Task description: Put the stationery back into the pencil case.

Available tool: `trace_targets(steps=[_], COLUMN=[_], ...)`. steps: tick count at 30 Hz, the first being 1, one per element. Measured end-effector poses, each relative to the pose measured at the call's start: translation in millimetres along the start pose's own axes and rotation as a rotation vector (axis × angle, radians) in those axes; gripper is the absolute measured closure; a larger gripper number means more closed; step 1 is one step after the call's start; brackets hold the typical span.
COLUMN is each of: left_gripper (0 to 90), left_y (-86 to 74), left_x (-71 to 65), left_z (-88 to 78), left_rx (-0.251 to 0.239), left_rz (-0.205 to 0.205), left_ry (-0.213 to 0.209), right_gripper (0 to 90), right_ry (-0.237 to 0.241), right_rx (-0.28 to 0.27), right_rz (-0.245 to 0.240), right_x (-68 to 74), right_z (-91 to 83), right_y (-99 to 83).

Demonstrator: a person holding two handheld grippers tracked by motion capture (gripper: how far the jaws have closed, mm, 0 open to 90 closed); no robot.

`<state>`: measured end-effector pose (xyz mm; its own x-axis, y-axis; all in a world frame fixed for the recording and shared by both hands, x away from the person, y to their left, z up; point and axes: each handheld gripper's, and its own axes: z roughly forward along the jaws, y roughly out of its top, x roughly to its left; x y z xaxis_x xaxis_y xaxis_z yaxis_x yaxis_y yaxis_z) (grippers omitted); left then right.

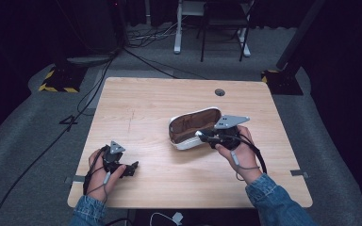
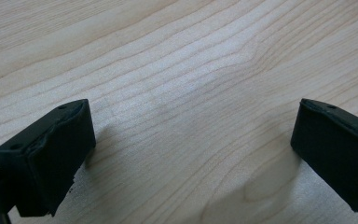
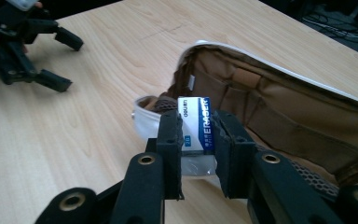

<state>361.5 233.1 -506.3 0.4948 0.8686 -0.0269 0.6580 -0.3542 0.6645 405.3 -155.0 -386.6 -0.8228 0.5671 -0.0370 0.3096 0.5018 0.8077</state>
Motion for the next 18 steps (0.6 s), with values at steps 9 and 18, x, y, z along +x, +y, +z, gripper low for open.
trace_targets(steps=[9, 18], left_gripper=[0.1, 0.1], left_y=[0.2, 0.5], left_x=[-0.3, -0.1], left_z=[0.5, 0.5], left_rx=[-0.003, -0.001], left_rz=[-0.002, 0.003], left_ry=[-0.002, -0.002], right_gripper=[73.6, 73.6], right_ry=[-0.039, -0.076], right_rx=[0.043, 0.081], right_rz=[0.035, 0.031], right_x=[-23.6, -38.1], right_z=[20.7, 37.2], right_y=[6.4, 13.1])
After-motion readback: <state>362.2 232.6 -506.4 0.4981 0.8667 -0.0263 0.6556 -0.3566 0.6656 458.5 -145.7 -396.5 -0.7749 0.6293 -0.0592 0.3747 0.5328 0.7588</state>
